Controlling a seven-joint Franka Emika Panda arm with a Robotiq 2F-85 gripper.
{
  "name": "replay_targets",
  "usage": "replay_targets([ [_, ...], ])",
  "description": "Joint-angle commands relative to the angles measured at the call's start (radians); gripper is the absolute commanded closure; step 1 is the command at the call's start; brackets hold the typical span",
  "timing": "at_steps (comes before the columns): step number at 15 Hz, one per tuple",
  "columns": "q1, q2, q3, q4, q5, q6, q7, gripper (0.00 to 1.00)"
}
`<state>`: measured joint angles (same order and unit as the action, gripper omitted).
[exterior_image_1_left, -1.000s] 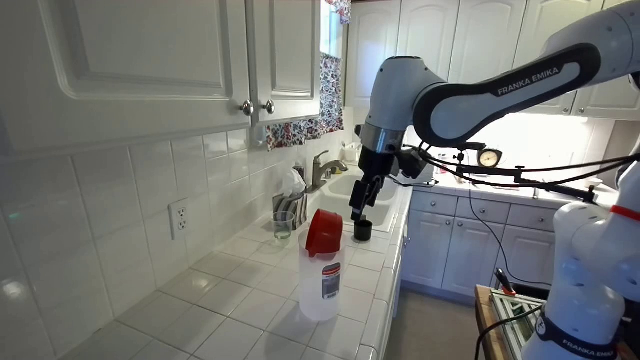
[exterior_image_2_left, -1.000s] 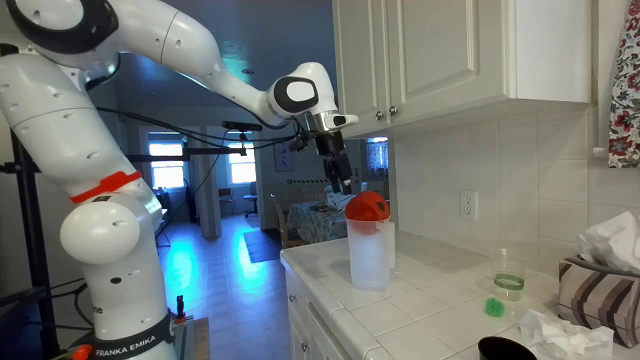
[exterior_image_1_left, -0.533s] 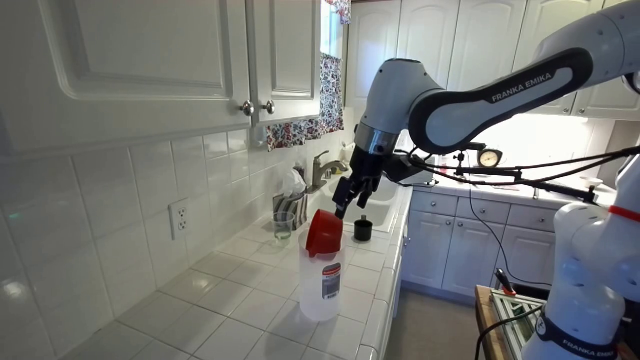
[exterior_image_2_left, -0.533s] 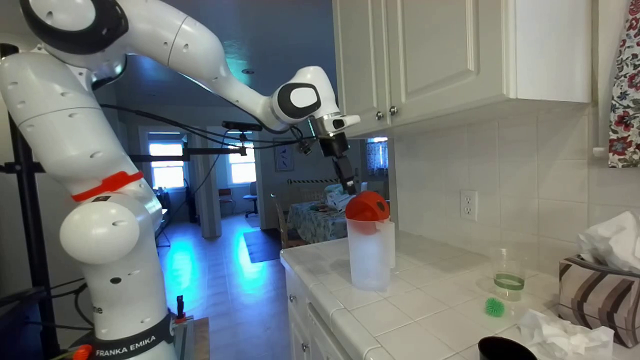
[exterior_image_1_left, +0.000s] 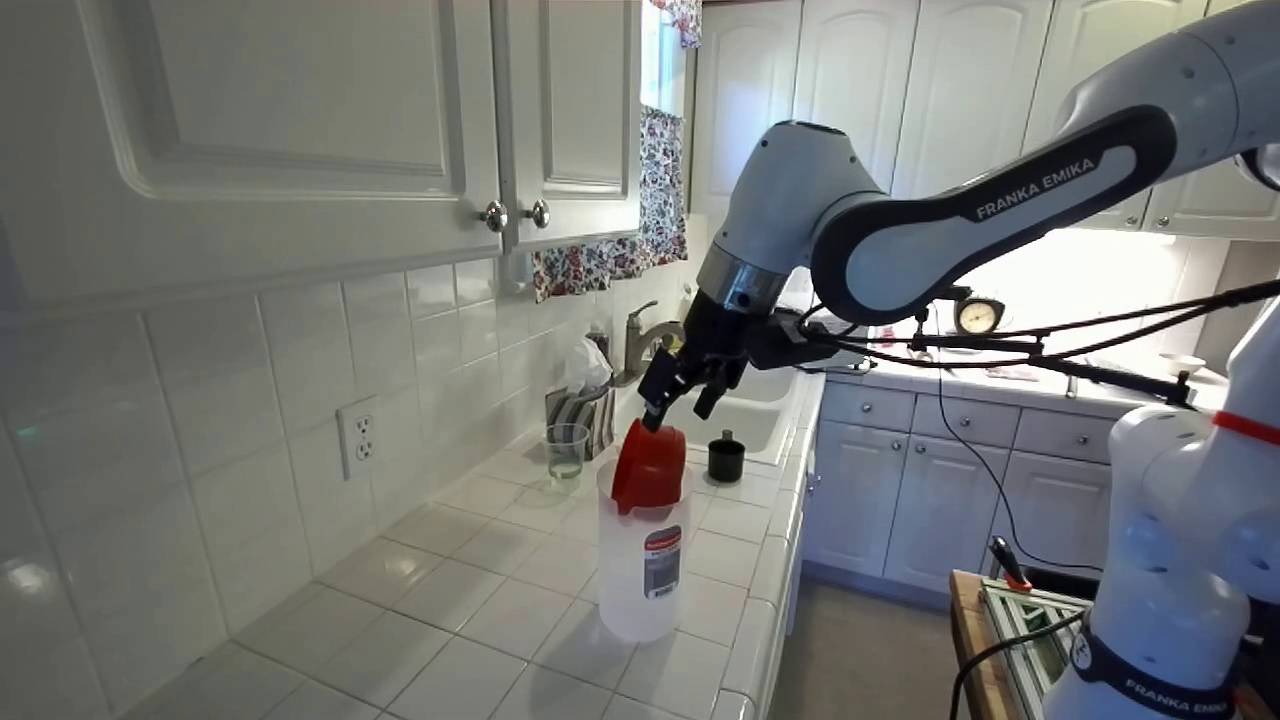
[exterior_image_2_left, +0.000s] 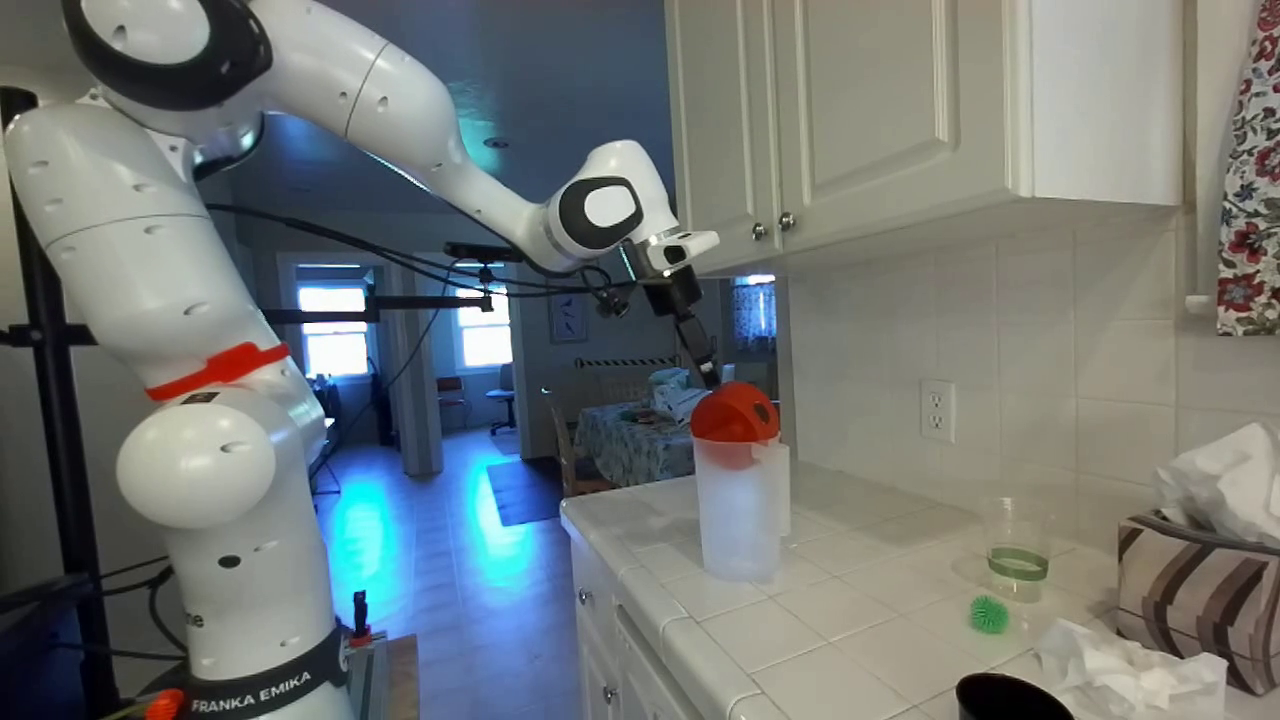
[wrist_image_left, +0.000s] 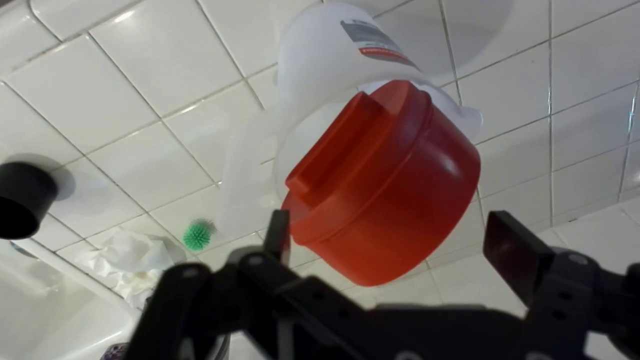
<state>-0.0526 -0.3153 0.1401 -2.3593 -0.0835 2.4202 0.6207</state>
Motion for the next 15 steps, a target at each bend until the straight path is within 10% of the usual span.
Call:
replay_targets([
  [1, -0.018, 0.028, 0.020, -0.002, -0.030, 0.039, 0.066, 0.00],
  [15, -0.015, 0.078, 0.026, 0.026, -0.093, 0.030, 0.252, 0.00],
])
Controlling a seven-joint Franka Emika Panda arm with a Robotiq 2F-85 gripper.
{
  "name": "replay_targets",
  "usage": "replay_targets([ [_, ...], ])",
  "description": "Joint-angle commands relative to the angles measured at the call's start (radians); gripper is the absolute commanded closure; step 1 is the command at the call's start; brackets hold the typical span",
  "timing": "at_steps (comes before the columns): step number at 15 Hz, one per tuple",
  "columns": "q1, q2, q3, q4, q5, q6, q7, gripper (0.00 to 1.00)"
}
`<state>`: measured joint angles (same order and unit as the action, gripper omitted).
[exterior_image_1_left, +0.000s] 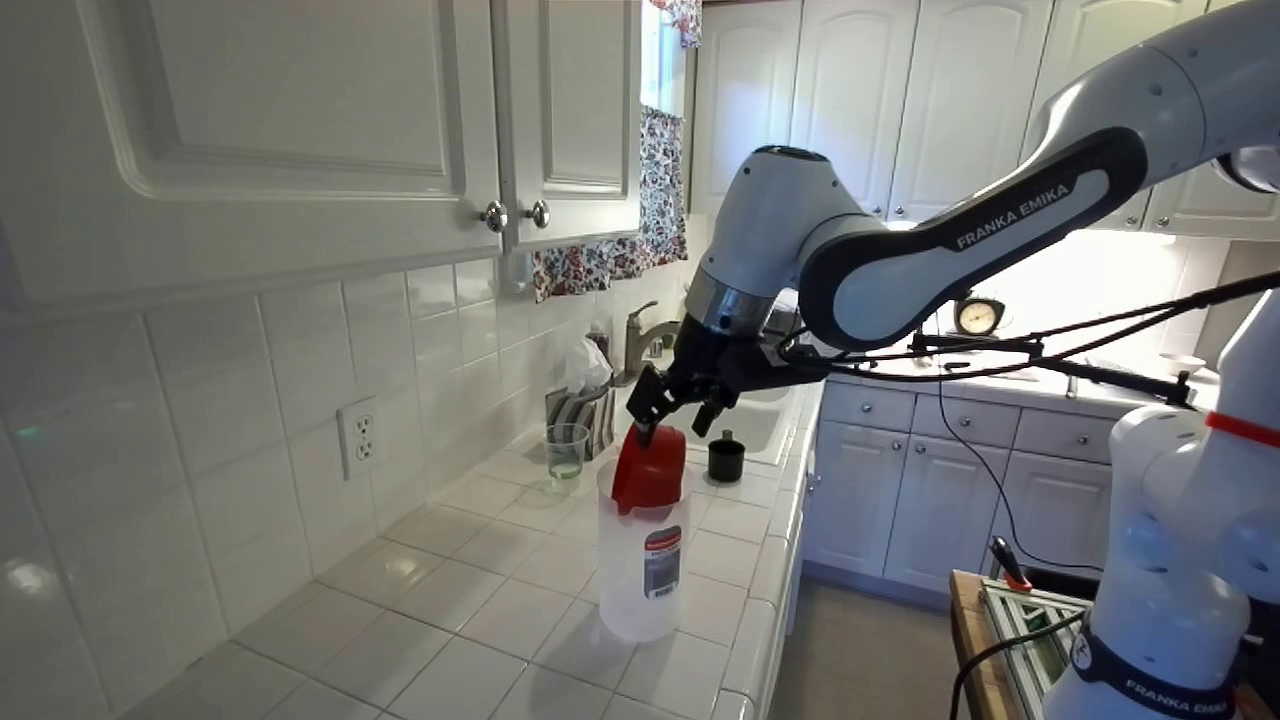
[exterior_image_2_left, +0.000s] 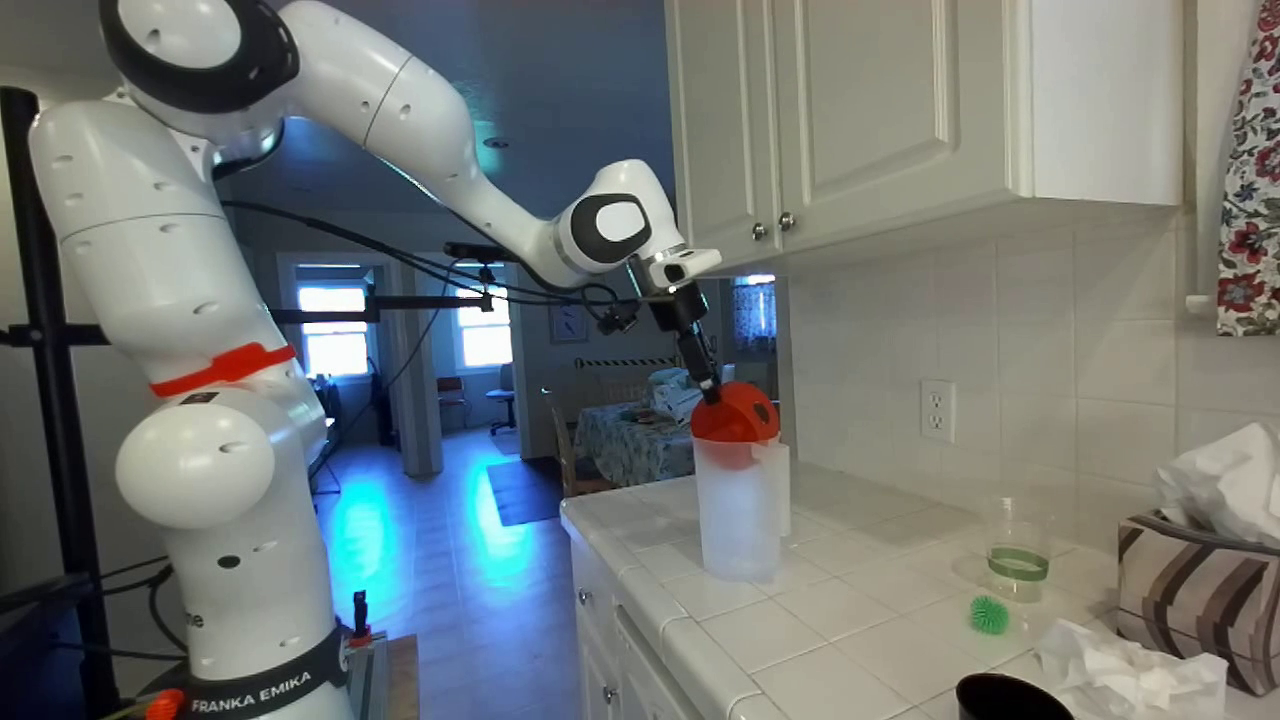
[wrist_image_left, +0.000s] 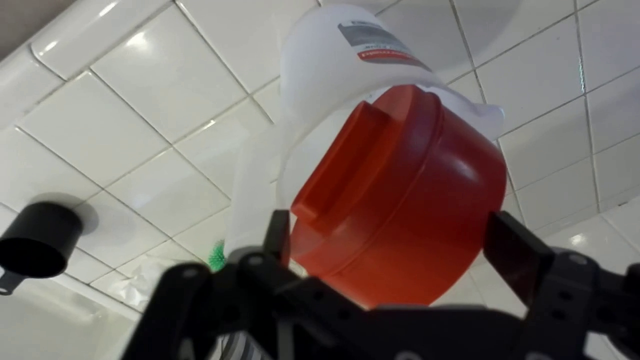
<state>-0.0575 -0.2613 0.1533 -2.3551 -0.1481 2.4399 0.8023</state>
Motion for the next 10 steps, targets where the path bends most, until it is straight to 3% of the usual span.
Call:
replay_targets([
  [1, -0.009, 0.025, 0.014, 0.021, -0.032, 0.018, 0.086, 0.00],
  [6, -0.006, 0.037, 0.021, 0.022, -0.054, 0.029, 0.119, 0.00],
  [7, -0.005, 0.040, 0.022, 0.023, -0.061, 0.027, 0.124, 0.25],
  [8, -0.004, 0.042, 0.022, 0.024, -0.066, 0.025, 0.124, 0.28],
  [10, -0.003, 0.045, 0.023, 0.028, -0.073, 0.021, 0.126, 0.47],
])
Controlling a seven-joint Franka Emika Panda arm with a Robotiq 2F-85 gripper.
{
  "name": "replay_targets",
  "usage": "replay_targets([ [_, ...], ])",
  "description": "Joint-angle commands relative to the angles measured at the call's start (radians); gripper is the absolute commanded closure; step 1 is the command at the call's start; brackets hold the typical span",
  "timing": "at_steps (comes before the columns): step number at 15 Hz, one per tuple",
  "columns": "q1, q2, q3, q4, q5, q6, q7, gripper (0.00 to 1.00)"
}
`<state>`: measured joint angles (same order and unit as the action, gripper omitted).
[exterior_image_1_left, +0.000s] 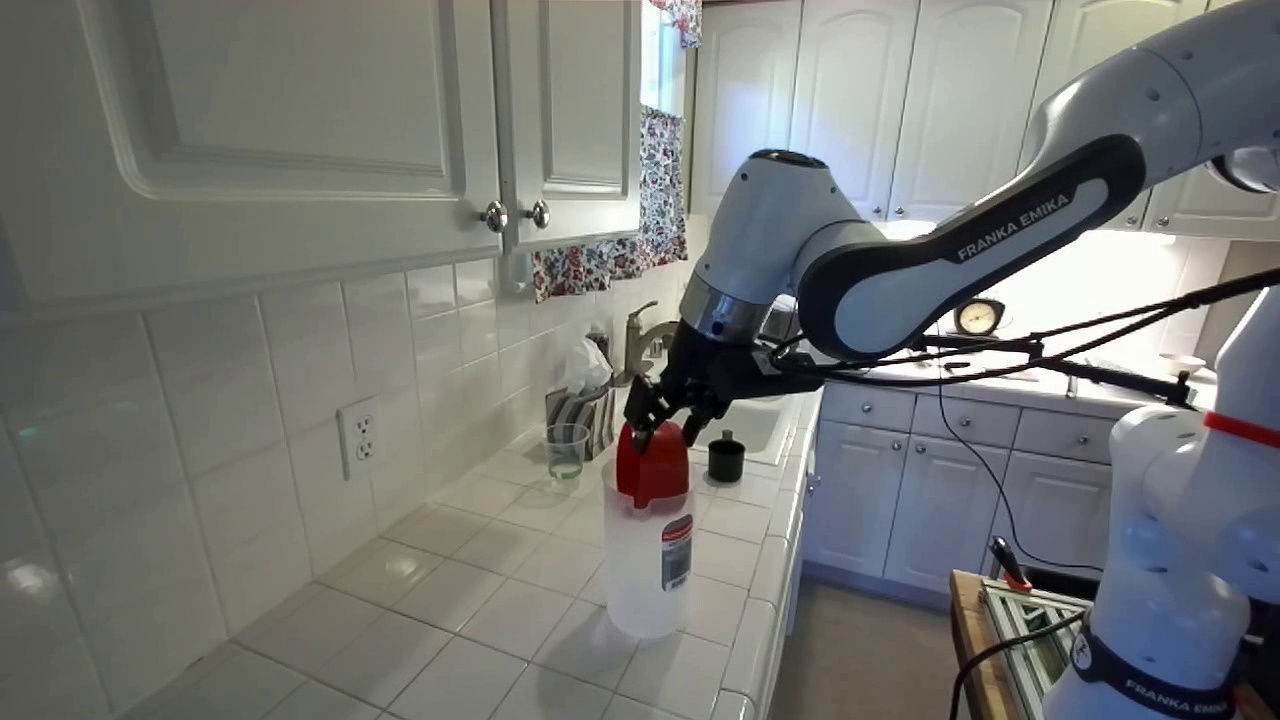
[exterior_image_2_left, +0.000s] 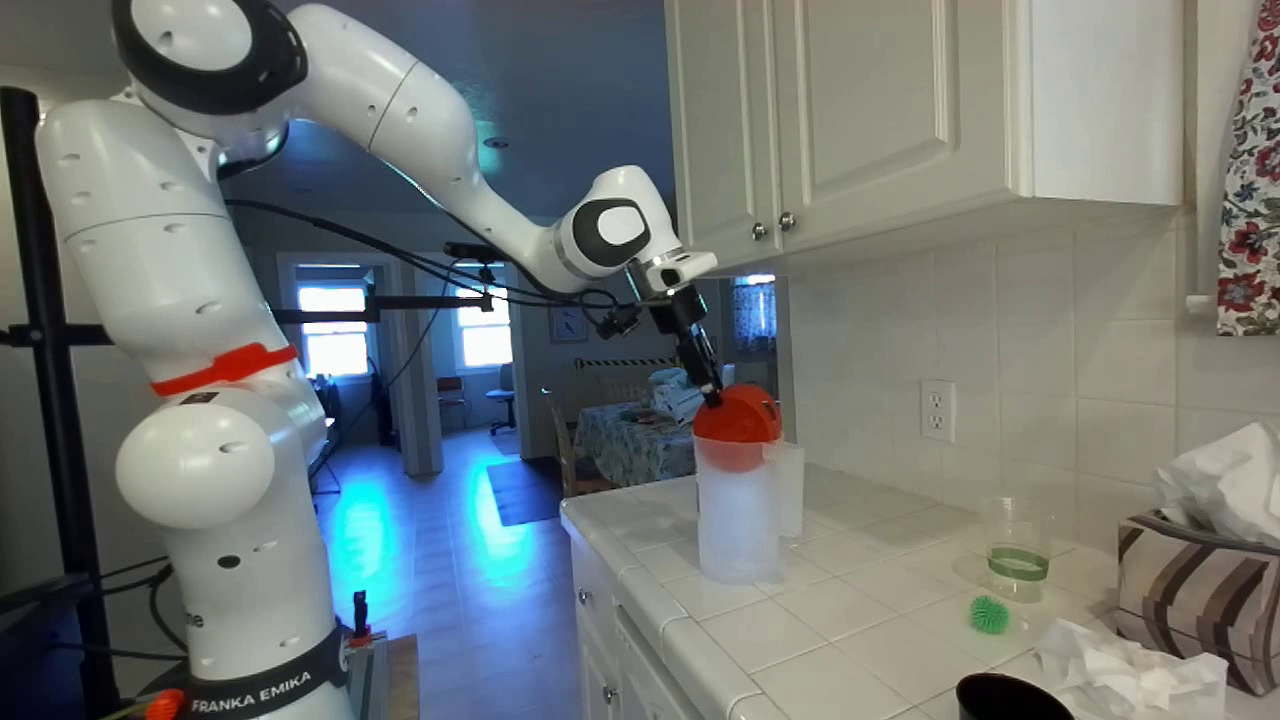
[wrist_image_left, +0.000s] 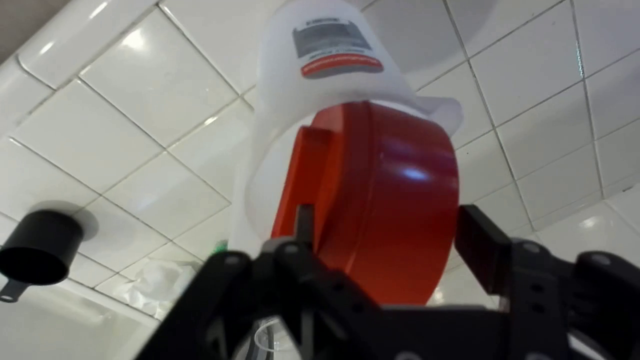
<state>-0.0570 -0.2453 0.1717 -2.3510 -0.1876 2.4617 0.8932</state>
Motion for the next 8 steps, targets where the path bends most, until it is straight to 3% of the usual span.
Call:
replay_targets([
  [1, -0.002, 0.031, 0.005, 0.024, -0.035, -0.002, 0.033, 0.56],
  [2, -0.001, 0.033, 0.004, 0.025, -0.035, -0.004, 0.030, 0.60],
  [8, 0.007, 0.023, -0.004, 0.031, -0.015, -0.009, 0.011, 0.61],
])
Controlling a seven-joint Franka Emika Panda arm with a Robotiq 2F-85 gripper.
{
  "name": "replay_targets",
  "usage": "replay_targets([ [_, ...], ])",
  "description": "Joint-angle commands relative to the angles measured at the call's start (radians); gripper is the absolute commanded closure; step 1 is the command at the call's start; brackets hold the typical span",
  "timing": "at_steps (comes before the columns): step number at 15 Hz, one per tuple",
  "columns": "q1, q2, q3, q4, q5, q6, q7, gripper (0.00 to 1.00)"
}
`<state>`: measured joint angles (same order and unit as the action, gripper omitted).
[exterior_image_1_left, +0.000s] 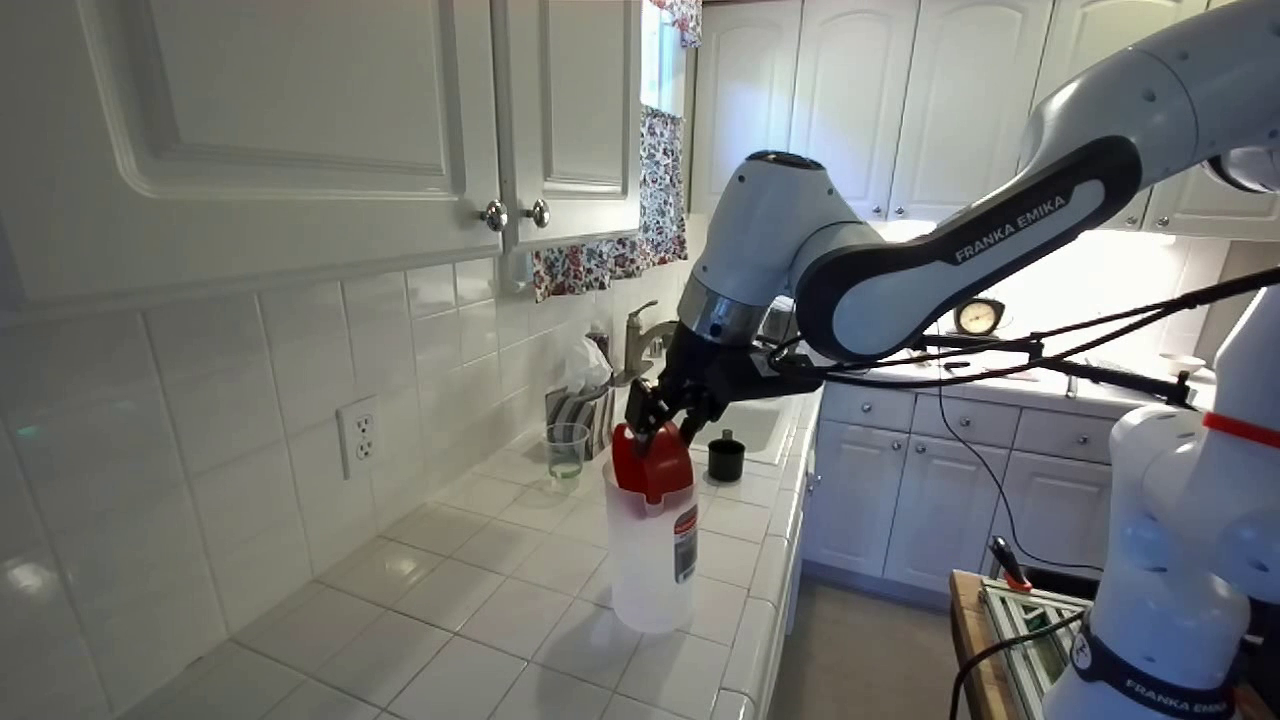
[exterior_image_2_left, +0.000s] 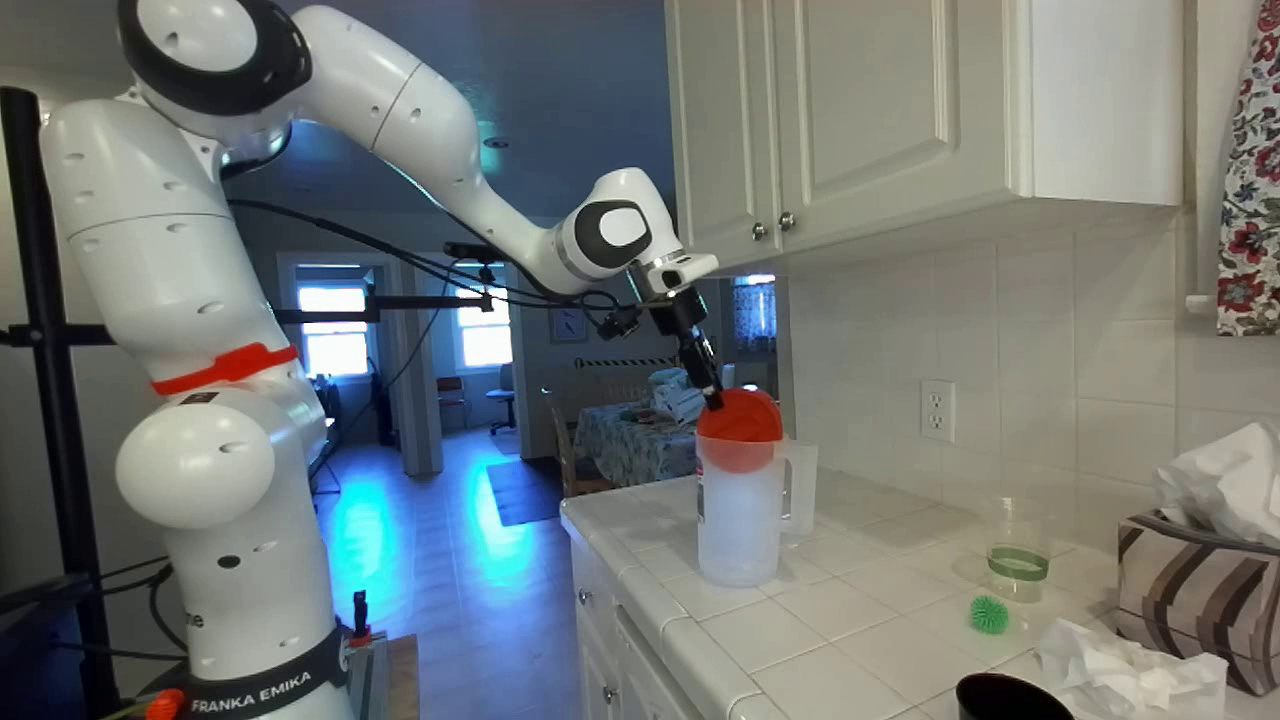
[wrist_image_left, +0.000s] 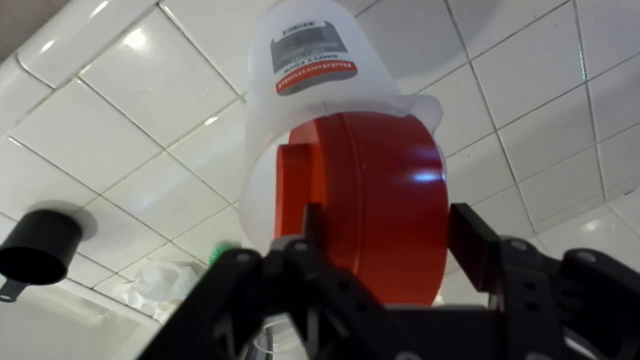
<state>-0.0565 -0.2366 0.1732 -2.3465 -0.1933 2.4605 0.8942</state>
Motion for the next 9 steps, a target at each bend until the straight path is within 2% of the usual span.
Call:
replay_targets([
  [1, 0.009, 0.006, -0.007, 0.027, -0.005, -0.010, 0.006, 0.61],
  [9, 0.012, -0.051, -0.013, 0.057, 0.010, -0.030, -0.023, 0.61],
])
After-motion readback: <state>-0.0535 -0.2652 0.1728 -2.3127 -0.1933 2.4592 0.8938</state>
